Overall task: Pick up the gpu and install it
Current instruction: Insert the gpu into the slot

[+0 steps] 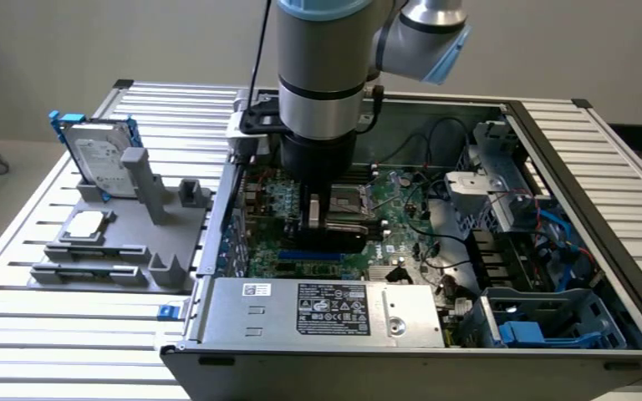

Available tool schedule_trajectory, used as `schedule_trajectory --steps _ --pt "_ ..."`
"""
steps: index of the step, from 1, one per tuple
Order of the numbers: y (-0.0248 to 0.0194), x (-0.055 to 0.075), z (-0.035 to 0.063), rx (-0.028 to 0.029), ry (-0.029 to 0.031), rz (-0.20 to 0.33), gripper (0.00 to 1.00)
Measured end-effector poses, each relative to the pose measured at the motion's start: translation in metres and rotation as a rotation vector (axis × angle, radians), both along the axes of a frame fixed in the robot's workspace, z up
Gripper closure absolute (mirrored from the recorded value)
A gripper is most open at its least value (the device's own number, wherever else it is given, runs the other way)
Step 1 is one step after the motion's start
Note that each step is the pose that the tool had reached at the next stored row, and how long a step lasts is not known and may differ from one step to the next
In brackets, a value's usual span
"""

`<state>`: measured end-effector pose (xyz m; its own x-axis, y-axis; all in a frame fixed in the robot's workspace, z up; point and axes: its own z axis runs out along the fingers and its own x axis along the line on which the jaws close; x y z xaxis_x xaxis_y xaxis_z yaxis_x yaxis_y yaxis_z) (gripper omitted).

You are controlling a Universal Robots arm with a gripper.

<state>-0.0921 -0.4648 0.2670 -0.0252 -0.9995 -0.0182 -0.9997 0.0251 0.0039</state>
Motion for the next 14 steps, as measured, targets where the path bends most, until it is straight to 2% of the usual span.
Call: schedule_trajectory --steps 14 --pt "0.0016 -0.0021 -0.0071 0.0006 0.0000 0.000 0.74"
